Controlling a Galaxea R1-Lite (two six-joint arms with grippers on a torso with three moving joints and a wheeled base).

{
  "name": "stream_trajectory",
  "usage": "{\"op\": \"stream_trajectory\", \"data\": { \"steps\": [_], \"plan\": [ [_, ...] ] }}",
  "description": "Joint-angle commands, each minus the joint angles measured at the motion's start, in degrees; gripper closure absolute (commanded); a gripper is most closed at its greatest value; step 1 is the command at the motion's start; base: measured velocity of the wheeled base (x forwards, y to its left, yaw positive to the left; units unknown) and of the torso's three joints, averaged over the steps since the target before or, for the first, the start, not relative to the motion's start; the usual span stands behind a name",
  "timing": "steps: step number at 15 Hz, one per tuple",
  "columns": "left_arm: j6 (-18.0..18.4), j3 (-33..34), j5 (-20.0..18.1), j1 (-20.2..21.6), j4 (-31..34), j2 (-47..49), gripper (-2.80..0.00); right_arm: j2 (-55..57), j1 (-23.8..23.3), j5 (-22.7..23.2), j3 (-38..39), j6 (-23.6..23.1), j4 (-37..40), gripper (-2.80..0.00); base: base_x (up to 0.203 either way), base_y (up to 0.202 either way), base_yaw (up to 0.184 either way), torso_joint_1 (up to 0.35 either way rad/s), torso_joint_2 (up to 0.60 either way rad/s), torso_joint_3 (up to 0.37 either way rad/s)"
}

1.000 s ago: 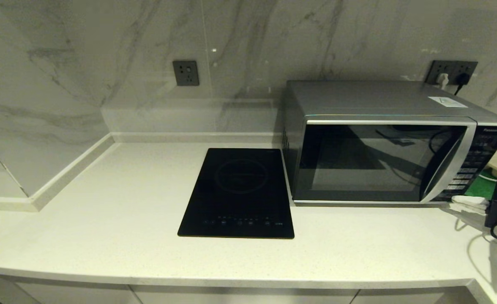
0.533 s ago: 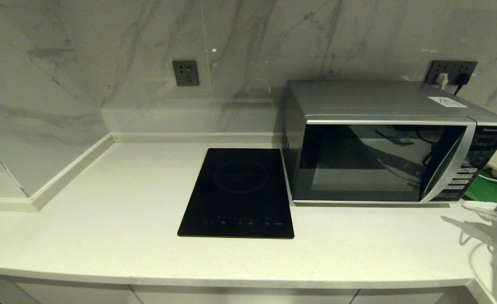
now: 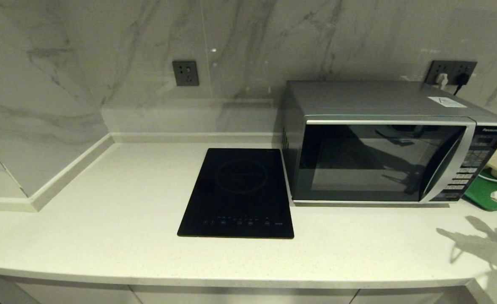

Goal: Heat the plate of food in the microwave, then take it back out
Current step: Open the microwave oven

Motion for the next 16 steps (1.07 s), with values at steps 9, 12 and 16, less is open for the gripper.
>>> {"op": "stream_trajectory", "data": {
  "steps": [9,12,16],
  "plan": [
    [-0.04,0.01,0.02,0.02,-0.03,0.0,0.0,-39.99,36.36,-36.51,-2.01,15.76,7.16,0.0,0.0,0.0,0.0,0.0,0.0,0.0],
    [-0.04,0.01,0.02,0.02,-0.03,0.0,0.0,-46.48,53.07,-47.0,-5.17,17.55,15.85,0.0,0.0,0.0,0.0,0.0,0.0,0.0],
    [-0.04,0.01,0.02,0.02,-0.03,0.0,0.0,-62.88,57.14,-61.02,-3.48,22.94,24.1,0.0,0.0,0.0,0.0,0.0,0.0,0.0]
  ]
}}
